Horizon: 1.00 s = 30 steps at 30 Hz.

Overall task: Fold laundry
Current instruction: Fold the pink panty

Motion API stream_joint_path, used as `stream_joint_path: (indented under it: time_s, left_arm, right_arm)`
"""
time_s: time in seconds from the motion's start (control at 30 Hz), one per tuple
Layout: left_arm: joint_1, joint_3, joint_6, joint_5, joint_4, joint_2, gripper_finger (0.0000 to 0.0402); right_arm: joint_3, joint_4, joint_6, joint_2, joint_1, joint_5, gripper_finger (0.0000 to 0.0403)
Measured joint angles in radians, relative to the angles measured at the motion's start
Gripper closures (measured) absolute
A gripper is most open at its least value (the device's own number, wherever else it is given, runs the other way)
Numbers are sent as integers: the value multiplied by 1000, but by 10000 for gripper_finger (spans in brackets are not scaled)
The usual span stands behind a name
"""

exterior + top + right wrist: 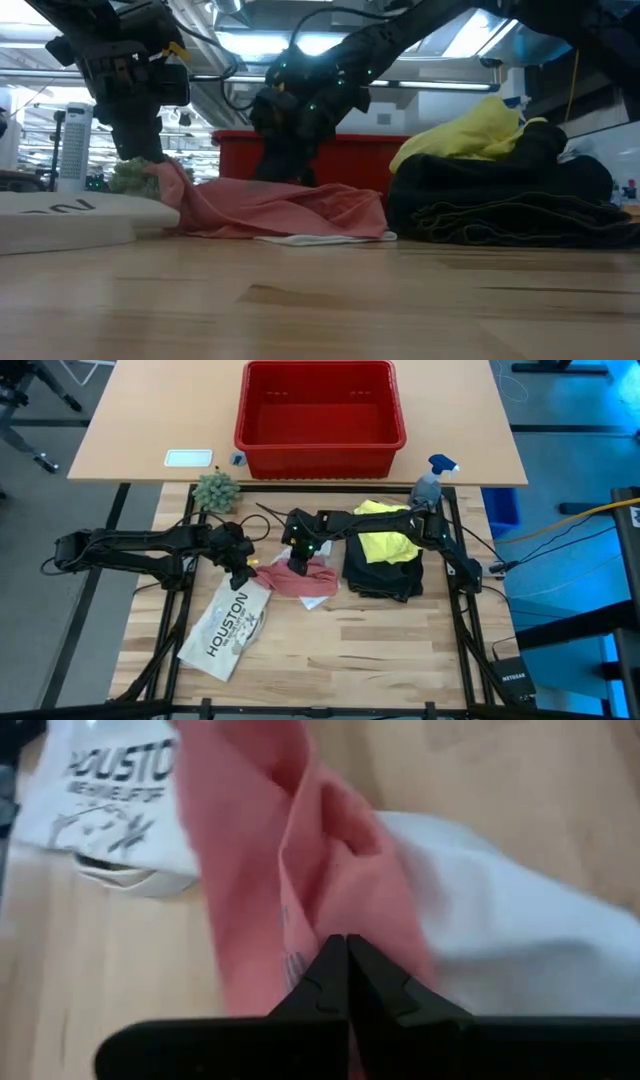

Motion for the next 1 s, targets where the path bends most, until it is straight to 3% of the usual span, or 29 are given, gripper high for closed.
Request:
stream_joint_path:
  time_s: [0.2,0.47,0.67,0.87,1.0]
  left_arm:
    - [0,0,1,0,-2,0,402]
    - [0,0,5,8,-4,0,401]
    - [0,0,-5,117,-3,0,401]
    - [0,0,-86,289,0,0,402]
    - [0,0,-80,276,-1,0,402]
  right_arm:
    - [1,-41,-7,-10,25,-95,403]
    - [1,-96,-18,-10,71,-122,403]
    - [1,-140,-22,-10,76,-165,403]
    - [1,-144,-27,-10,74,-125,403]
    - [0,-86,-29,-38,81,-60,403]
